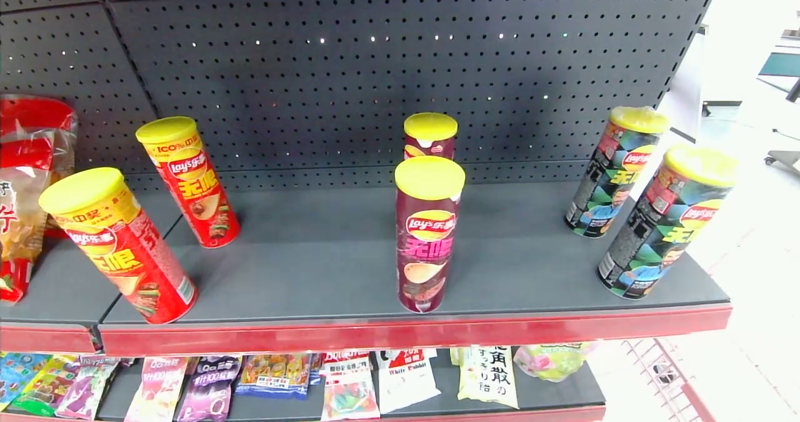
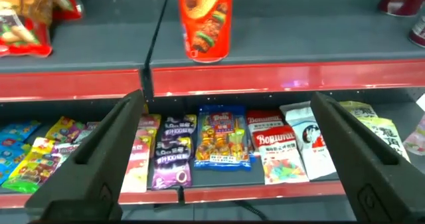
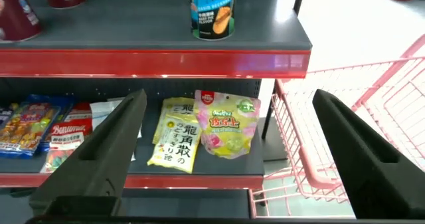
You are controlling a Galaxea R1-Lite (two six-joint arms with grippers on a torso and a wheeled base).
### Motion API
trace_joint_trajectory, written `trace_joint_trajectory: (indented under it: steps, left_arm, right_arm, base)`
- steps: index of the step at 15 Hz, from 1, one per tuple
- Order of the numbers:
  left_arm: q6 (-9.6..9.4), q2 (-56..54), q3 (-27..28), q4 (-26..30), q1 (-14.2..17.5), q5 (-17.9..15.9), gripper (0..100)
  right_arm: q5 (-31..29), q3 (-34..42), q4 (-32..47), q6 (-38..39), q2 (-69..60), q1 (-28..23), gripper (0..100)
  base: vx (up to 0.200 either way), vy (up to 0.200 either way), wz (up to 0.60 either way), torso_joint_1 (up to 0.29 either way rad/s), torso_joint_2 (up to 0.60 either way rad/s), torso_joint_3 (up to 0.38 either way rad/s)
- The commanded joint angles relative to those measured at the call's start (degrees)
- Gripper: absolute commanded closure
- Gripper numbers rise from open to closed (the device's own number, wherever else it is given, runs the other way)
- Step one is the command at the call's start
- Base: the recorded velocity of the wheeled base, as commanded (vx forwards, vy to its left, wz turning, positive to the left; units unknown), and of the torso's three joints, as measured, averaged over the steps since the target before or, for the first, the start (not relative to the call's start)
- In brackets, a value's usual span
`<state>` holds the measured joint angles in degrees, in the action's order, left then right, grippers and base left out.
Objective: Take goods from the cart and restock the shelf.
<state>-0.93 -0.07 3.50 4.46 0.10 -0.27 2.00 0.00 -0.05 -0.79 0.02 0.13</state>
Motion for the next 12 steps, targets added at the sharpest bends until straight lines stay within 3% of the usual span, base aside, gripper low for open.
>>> trace_joint_trajectory:
  steps: [1, 4, 12]
  left_arm:
    - [0.05, 0.1, 0.0, 0.0, 0.0, 0.0, 0]
    - [0.93, 0.1, -0.1, 0.0, 0.0, 0.1, 0]
    - [0.66, 0.1, 0.0, 0.0, 0.0, 0.4, 0]
  right_arm:
    - [0.0, 0.0, 0.0, 0.0, 0.0, 0.0, 0]
    - [0.0, 0.0, 0.0, 0.0, 0.0, 0.0, 0]
    - [-1.6, 0.0, 0.0, 0.0, 0.0, 0.0, 0]
  base:
    - [0.0, 0.0, 0.0, 0.0, 0.0, 0.0]
    - [0.0, 0.0, 0.0, 0.0, 0.0, 0.0]
    - [0.0, 0.0, 0.0, 0.0, 0.0, 0.0]
